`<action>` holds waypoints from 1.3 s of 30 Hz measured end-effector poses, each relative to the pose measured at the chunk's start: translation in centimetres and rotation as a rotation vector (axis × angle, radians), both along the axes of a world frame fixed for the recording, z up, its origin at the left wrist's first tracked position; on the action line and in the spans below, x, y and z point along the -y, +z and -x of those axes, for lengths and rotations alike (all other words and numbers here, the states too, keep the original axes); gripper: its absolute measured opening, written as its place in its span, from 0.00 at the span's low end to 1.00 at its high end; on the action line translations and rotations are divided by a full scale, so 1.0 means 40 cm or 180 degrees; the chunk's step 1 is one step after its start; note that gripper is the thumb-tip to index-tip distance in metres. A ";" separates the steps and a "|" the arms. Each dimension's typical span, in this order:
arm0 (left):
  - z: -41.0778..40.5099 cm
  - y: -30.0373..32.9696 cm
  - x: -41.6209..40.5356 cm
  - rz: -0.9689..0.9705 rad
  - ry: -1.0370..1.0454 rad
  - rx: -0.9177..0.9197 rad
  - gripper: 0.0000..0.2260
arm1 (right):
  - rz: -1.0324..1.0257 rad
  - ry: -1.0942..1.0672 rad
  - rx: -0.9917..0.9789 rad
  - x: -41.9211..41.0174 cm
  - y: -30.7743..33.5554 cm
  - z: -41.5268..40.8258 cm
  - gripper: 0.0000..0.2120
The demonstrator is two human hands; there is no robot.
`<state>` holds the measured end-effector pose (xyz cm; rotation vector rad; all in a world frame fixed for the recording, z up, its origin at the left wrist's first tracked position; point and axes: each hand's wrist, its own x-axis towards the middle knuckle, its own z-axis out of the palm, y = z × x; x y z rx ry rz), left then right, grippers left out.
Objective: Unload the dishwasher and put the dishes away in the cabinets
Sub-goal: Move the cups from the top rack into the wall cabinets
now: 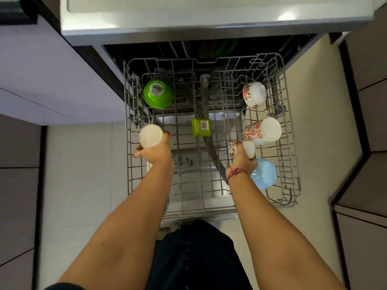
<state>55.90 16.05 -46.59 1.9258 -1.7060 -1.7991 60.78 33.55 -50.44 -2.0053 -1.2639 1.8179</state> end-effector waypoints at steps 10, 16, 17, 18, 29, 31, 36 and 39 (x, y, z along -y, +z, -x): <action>-0.090 0.095 0.030 0.0082 -0.0556 -0.0418 0.40 | -0.0305 0.0279 -0.0267 0.048 0.099 -0.053 0.30; -0.141 0.158 0.067 0.0001 -0.0775 -0.0848 0.38 | -0.0366 0.0269 -0.0420 0.081 0.157 -0.083 0.28; -0.150 0.168 0.075 -0.0020 -0.0813 -0.0949 0.38 | -0.0391 0.0301 -0.0422 0.085 0.171 -0.091 0.29; -0.159 0.179 0.087 -0.0019 -0.0858 -0.1048 0.37 | -0.0428 0.0335 -0.0430 0.092 0.186 -0.097 0.29; -0.244 0.386 0.285 -0.0178 -0.1212 -0.2112 0.35 | -0.0431 0.0687 -0.1120 0.232 0.373 -0.150 0.45; -0.257 0.424 0.337 -0.0141 -0.1256 -0.2230 0.34 | -0.0849 0.0606 -0.1088 0.279 0.433 -0.147 0.34; -0.310 0.535 0.470 0.0049 -0.1466 -0.2560 0.33 | -0.1132 0.0871 -0.1389 0.432 0.550 -0.182 0.31; -0.351 0.591 0.562 0.0154 -0.1557 -0.2795 0.32 | -0.1280 0.1071 -0.1578 0.528 0.599 -0.212 0.38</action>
